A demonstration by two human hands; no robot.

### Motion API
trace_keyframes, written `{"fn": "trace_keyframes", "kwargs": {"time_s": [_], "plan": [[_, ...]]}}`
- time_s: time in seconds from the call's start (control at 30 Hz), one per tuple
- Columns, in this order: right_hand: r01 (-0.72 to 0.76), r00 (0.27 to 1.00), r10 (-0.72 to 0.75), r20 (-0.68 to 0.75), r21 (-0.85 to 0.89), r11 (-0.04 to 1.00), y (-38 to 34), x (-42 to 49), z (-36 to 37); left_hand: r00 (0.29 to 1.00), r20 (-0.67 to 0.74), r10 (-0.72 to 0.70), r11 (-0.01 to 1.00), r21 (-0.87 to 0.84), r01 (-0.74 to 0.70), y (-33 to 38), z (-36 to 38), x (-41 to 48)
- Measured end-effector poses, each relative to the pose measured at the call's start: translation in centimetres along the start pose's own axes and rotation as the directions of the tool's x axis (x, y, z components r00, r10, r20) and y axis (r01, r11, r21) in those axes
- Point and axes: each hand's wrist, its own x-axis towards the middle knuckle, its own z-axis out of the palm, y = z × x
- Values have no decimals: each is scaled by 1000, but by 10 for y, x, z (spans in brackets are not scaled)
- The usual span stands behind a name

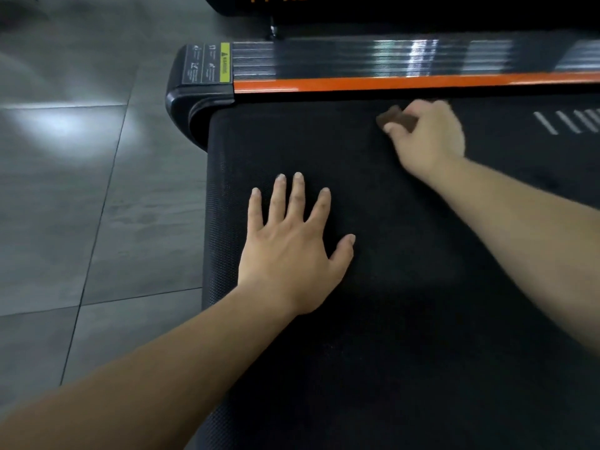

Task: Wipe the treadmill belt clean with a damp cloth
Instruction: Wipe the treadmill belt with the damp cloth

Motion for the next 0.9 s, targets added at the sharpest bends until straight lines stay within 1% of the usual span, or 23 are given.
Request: {"fn": "trace_keyframes", "kwargs": {"time_s": [0.07, 0.1, 0.13, 0.17, 0.23, 0.27, 0.3, 0.33, 0.4, 0.47, 0.5, 0.53, 0.57, 0.6, 0.63, 0.67, 0.7, 0.73, 0.77, 0.83, 0.9], "plan": [[206, 971, -208, 118, 29, 978, 1, -20, -3, 1000, -3, -7, 1000, 11, 7, 0, 0, 0], [261, 953, -261, 152, 19, 965, 5, -20, -8, 1000, -4, -11, 1000, 12, 12, -1, 0, 1], [259, 956, -256, 141, -6, 966, 12, -13, -13, 1000, -2, -13, 1000, 7, 13, -1, 1, 1], [200, 975, -195, 107, -39, 979, 18, -2, -15, 1000, 0, -12, 1000, 2, 12, -1, 1, 1], [12, 1000, -11, 17, -53, 999, 24, 13, -17, 1000, -4, -11, 1000, -1, 11, 0, 1, 1], [-35, 999, 34, -20, -56, 998, 20, 10, -15, 1000, -6, -14, 1000, -2, 13, 0, 1, 1], [-32, 999, 30, -34, -64, 997, 13, 1, -11, 1000, -7, -16, 1000, -2, 16, 0, 1, 1], [13, 1000, -14, -15, -51, 999, 6, -15, -9, 1000, -5, -18, 1000, 3, 18, 0, 1, 1], [178, 982, -177, 60, -5, 984, -2, -58, -13, 1000, 8, -23, 1000, 17, 22, 0, 0, 1], [339, 931, -337, 142, 12, 941, 5, -94, -25, 1000, 14, -21, 1000, 19, 20, 0, -1, 1], [385, 913, -377, 155, -29, 922, 12, -95, -30, 1000, 11, -24, 1000, 15, 24, 0, -2, 1], [385, 919, -374, 128, -77, 920, 21, -86, -34, 1000, 9, -28, 1000, 10, 28, 0, -2, 1], [304, 951, -294, 96, -110, 946, 32, -72, -37, 1000, 7, -30, 1000, 8, 29, 1, -2, 1], [180, 983, -174, 60, -112, 977, 41, -58, -39, 999, 3, -33, 999, 9, 33, 1, -1, 0], [77, 997, -74, 30, -90, 993, 46, -50, -40, 999, -1, -40, 999, 13, 40, 1, -1, 0], [23, 1000, -22, 14, -79, 997, 45, -52, -40, 999, 0, -44, 999, 12, 44, 1, -1, -1], [34, 999, -33, 10, -96, 995, 37, -64, -39, 999, 3, -44, 999, 7, 44, 1, -2, -1], [94, 995, -92, 30, -83, 992, 28, -84, -38, 999, 3, -43, 999, 5, 43, 2, -2, -1], [188, 981, -184, 59, -58, 981, 19, -108, -40, 999, -2, -43, 999, 3, 43, 2, -2, -1], [372, 922, -371, 112, 9, 928, 10, -160, -52, 999, -21, -47, 999, -14, 47, 3, -2, -1], [498, 860, -494, 128, 4, 867, 22, -184, -62, 997, -62, -56, 998, -38, 53, 6, -4, -5]]}}
